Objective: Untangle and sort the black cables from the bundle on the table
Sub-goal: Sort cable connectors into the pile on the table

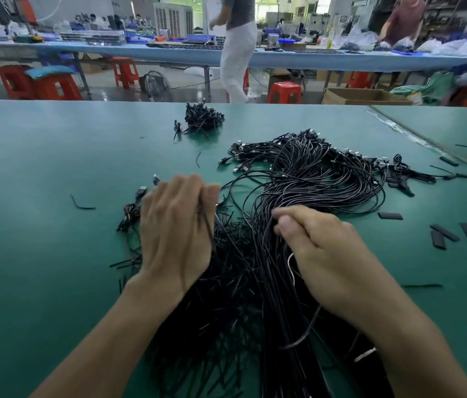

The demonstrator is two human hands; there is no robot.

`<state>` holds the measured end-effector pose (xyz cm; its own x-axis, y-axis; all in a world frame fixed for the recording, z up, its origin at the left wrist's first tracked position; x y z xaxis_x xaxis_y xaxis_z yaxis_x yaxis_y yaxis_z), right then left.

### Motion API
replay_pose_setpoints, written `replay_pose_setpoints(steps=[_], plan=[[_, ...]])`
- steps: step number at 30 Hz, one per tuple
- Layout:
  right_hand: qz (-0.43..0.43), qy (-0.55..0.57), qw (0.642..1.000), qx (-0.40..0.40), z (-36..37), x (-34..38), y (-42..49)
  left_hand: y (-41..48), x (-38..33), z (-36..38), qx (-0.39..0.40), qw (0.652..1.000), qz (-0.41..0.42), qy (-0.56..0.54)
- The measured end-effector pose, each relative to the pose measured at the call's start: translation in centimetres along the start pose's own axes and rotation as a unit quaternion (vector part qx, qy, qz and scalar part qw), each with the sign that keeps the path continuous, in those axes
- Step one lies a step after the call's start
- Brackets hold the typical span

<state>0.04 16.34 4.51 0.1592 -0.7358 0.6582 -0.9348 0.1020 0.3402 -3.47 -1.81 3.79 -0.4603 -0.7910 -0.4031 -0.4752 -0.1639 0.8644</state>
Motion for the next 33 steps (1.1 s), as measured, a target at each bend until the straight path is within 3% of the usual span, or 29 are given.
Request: replay_pose_setpoints(steps=[3, 6, 10, 14, 16, 18, 20, 24, 26, 28, 30, 31, 33], plan=[[-0.038, 0.131, 0.990, 0.038, 0.6, 2.6, -0.8, -0.4, -0.6, 0.6, 0.045, 0.996, 0.047, 0.066], [-0.043, 0.110, 0.987, 0.109, 2.2, 3.0, -1.7, -0.4, -1.0, 0.8, 0.063, 0.990, 0.090, 0.085], [-0.036, 0.124, 0.992, 0.004, 1.6, 2.2, -0.7, -0.4, -1.1, 0.9, 0.053, 0.993, 0.091, 0.056], [0.001, 0.136, 0.981, -0.137, -1.6, -0.7, 1.0, 0.5, 0.3, -0.4, 0.007, 1.000, 0.010, 0.014], [0.010, 0.123, 0.979, -0.162, -2.4, -1.9, 1.3, 0.8, 0.2, -0.7, 0.004, 1.000, 0.001, 0.023], [0.013, 0.089, 0.982, -0.164, -2.4, -2.7, 1.5, 0.7, -0.1, -0.5, 0.049, 0.998, 0.002, 0.031], [0.016, 0.105, 0.982, -0.154, -2.1, -2.9, 1.7, 0.2, -0.2, 0.7, 0.157, 0.986, -0.043, -0.024], [0.009, 0.217, 0.968, -0.122, -1.6, -2.2, 1.7, -0.9, -1.4, 1.7, 0.372, 0.884, -0.181, -0.218], [0.011, 0.218, 0.968, -0.127, -1.6, -2.3, 1.7, -1.3, -2.8, 1.3, 0.464, 0.792, -0.224, -0.326], [0.013, 0.160, 0.981, -0.105, -1.1, -2.9, 1.8, -1.4, -4.3, 0.3, 0.529, 0.676, -0.256, -0.443], [0.002, 0.091, 0.996, -0.020, 0.2, -2.9, 1.5, -0.9, -5.3, -0.5, 0.521, 0.590, -0.285, -0.547], [-0.012, 0.070, 0.997, 0.028, 0.9, -2.6, 1.1, -0.6, -5.4, -0.5, 0.491, 0.568, -0.307, -0.585], [-0.043, 0.050, 0.991, 0.115, 2.1, -1.3, 0.2, -0.1, -4.8, 0.2, 0.397, 0.568, -0.373, -0.617]])
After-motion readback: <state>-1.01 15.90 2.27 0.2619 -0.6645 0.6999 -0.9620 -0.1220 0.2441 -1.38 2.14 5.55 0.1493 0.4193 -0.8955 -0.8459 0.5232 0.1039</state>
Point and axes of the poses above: each hand's wrist, its own y-axis towards the middle knuckle, its own z-axis out of the palm, x = y × z, the point moved 5 cm from there along y, towards the middle knuckle, and after that the axes turned 13 degrees about -x, right-handed, at the moved point
